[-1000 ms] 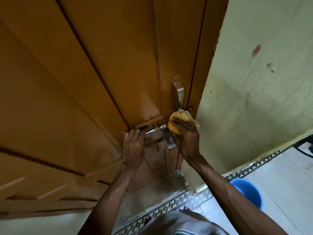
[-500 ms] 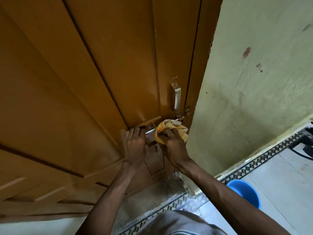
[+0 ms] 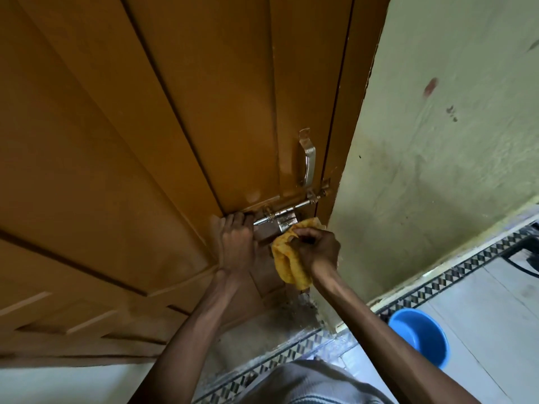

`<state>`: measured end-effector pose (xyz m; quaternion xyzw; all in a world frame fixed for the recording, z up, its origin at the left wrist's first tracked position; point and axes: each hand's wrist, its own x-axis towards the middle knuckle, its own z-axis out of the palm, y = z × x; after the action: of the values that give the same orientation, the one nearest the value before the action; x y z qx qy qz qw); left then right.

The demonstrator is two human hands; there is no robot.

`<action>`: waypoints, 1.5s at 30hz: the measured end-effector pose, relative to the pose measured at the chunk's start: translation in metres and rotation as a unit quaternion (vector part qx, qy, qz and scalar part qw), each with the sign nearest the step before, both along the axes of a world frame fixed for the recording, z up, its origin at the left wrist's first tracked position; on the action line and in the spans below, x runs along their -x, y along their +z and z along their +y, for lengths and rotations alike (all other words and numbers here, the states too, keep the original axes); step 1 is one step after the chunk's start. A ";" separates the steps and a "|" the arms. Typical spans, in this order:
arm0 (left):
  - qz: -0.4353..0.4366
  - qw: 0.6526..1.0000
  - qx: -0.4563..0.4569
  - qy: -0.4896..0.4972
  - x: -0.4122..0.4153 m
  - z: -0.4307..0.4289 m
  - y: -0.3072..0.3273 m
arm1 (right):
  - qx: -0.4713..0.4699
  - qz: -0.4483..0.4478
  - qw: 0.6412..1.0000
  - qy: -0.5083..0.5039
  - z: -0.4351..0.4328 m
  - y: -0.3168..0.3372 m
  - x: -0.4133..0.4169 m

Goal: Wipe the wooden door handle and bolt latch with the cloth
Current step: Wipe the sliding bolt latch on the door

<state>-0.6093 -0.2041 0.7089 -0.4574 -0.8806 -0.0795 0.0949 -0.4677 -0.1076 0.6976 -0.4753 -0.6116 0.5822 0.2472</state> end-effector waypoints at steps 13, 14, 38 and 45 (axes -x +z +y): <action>-0.014 1.000 0.011 0.013 -0.008 0.002 0.021 | 0.479 0.250 0.821 -0.183 -0.041 0.012 0.076; -0.021 1.000 0.017 0.014 -0.007 0.003 0.023 | 0.491 0.264 0.812 -0.173 -0.041 0.012 0.080; -0.108 0.993 -0.009 -0.038 0.002 -0.015 0.043 | 0.370 0.096 0.914 -0.133 -0.033 0.020 0.079; -0.088 0.995 -0.008 -0.039 0.007 -0.015 0.035 | 0.330 0.097 0.938 -0.033 -0.057 0.019 0.077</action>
<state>-0.6158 -0.2190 0.7443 -0.4821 -0.8662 -0.1300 0.0169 -0.5451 -0.1647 0.7163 -0.4915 -0.3423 0.7860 0.1533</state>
